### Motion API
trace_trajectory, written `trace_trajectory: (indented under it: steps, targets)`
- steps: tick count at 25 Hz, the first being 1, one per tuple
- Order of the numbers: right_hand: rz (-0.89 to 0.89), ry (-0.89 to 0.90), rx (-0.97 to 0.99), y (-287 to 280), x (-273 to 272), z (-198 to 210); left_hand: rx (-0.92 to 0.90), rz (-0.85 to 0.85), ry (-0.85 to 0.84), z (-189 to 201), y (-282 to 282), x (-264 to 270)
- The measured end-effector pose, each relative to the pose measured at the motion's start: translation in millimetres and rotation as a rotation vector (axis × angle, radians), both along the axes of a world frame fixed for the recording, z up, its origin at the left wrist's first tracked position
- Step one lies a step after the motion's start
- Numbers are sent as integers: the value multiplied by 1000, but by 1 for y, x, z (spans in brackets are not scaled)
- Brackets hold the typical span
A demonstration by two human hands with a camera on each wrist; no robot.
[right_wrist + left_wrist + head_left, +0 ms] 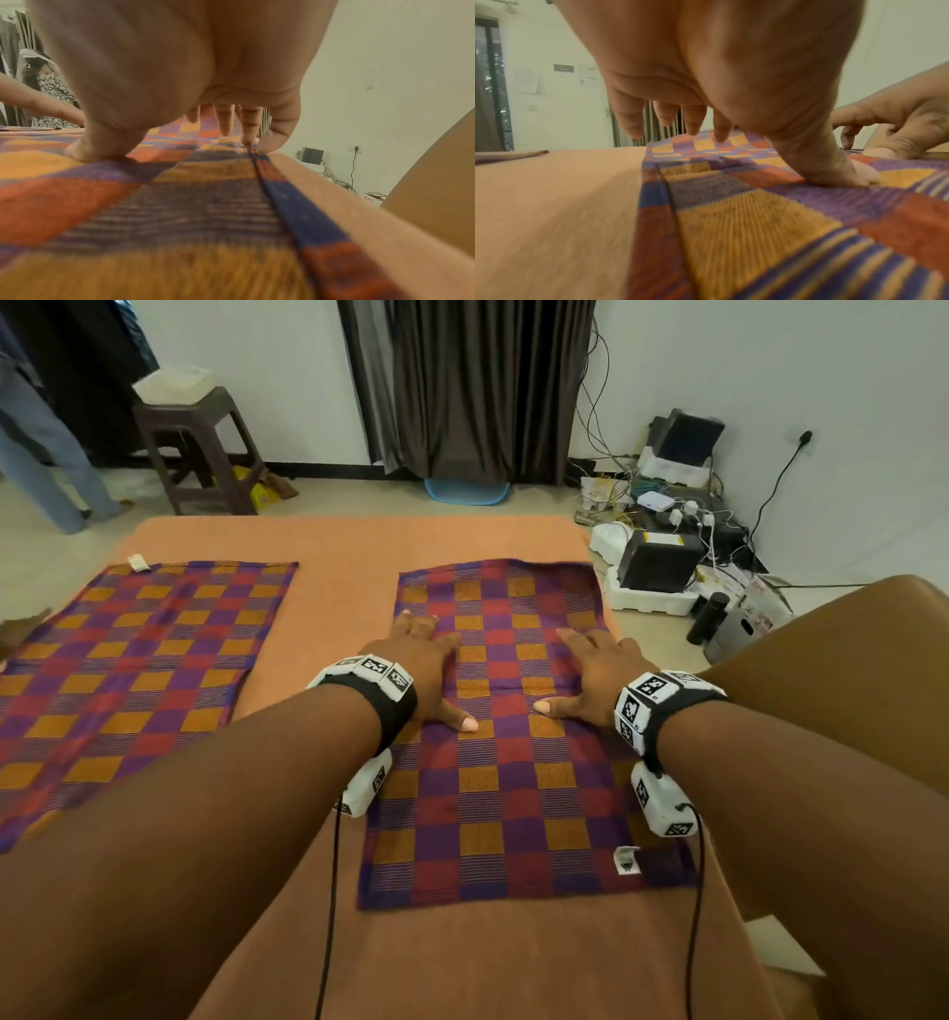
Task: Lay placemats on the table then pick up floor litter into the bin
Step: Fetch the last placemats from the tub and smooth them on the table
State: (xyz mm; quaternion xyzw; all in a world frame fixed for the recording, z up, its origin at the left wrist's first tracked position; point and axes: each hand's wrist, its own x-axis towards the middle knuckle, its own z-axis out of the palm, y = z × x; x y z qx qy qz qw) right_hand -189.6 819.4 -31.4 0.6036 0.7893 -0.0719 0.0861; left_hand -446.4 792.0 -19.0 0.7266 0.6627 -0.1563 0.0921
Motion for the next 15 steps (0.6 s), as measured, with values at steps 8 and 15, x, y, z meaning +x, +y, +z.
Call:
trace_trajectory:
  steps: [8,15]
  targets:
    - [121,-72,-60,-6,-19,-6,-49,-95,-99,8,-4,17]
    - [-1,28,-188,-34,-13,-24,-152,-99,-118,-19,-27,13]
